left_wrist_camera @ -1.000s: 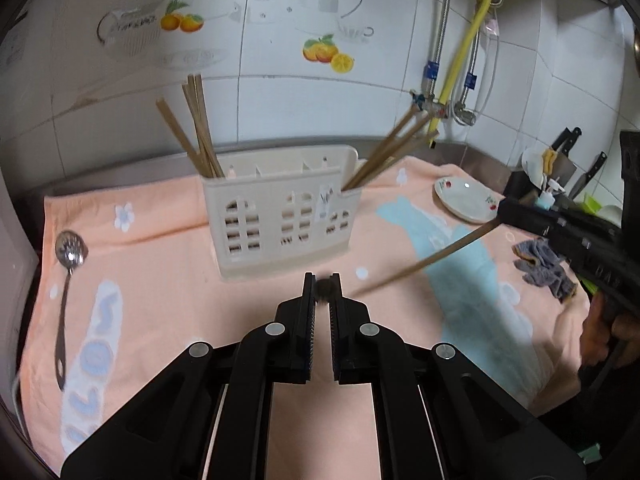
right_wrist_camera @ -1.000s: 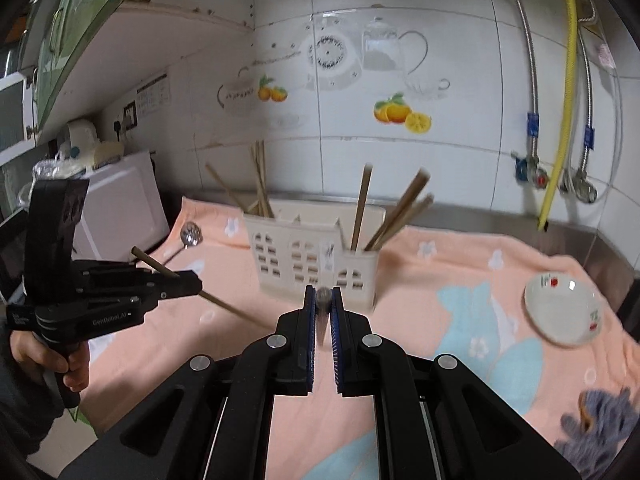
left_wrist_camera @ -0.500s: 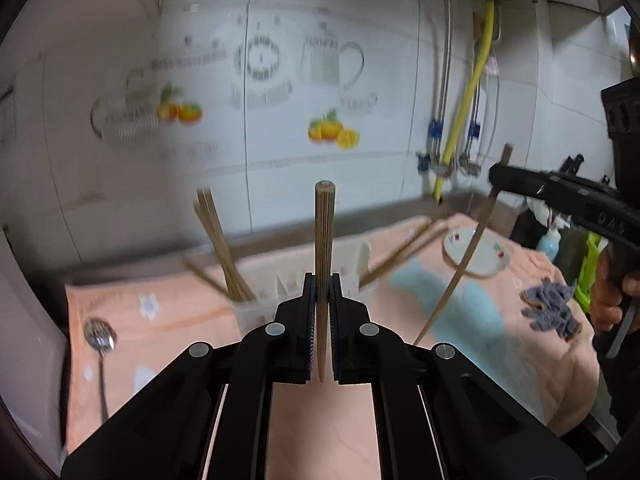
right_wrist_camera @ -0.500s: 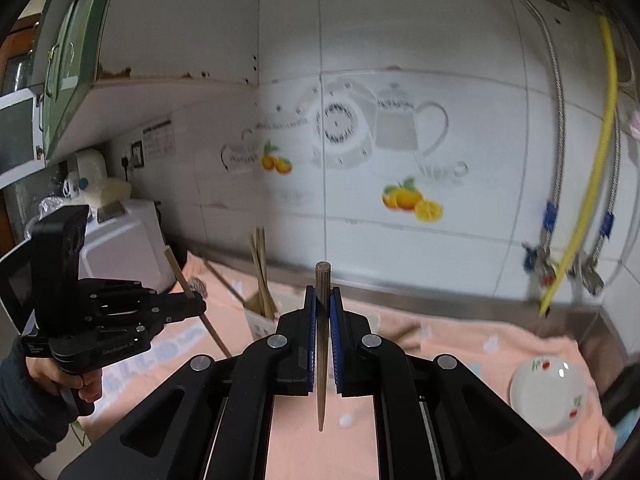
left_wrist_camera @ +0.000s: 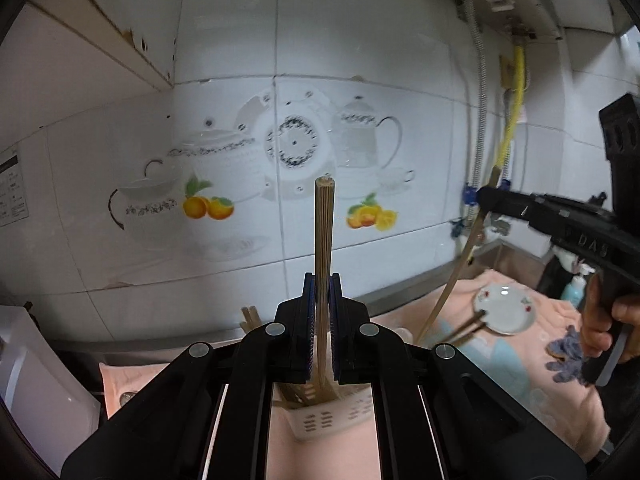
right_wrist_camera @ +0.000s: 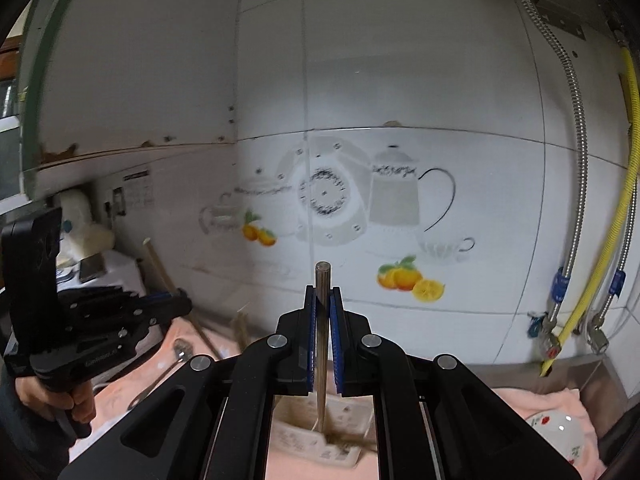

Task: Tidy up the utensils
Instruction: 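Lift both held chopsticks and carry them above the white holder, then open the left tool into the holder while the right tool releases its chopstick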

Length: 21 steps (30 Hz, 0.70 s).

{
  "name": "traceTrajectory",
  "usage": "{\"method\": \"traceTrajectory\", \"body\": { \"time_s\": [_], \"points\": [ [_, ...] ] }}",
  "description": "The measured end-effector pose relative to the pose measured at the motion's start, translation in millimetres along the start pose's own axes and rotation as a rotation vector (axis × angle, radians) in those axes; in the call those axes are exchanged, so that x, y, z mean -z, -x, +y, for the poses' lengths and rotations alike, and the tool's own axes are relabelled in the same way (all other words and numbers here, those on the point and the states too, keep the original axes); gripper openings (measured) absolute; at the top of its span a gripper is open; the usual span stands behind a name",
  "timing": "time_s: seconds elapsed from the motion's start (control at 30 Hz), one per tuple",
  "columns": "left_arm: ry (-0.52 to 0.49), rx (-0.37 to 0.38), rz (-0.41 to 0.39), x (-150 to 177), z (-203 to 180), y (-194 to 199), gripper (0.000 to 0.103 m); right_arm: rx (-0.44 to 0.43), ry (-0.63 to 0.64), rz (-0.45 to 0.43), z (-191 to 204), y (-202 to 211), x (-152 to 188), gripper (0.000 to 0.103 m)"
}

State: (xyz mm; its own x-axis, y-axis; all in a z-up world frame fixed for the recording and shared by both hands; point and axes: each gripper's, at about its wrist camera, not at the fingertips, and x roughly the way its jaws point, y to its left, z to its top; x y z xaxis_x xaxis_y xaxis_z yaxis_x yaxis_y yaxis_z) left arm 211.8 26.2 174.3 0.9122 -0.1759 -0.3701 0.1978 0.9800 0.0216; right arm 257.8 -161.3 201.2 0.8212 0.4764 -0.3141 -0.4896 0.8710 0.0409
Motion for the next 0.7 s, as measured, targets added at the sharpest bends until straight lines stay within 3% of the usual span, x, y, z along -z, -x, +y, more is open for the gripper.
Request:
{"method": "traceTrajectory", "body": {
  "time_s": [0.3, 0.7],
  "points": [
    [0.054, 0.001, 0.111, 31, 21, -44, 0.006, 0.022, -0.019, 0.108, -13, -48, 33, 0.007],
    [0.050, -0.001, 0.162, 52, 22, -59, 0.006, 0.006, -0.013, 0.203, -8, -67, 71, 0.007]
  ]
}}
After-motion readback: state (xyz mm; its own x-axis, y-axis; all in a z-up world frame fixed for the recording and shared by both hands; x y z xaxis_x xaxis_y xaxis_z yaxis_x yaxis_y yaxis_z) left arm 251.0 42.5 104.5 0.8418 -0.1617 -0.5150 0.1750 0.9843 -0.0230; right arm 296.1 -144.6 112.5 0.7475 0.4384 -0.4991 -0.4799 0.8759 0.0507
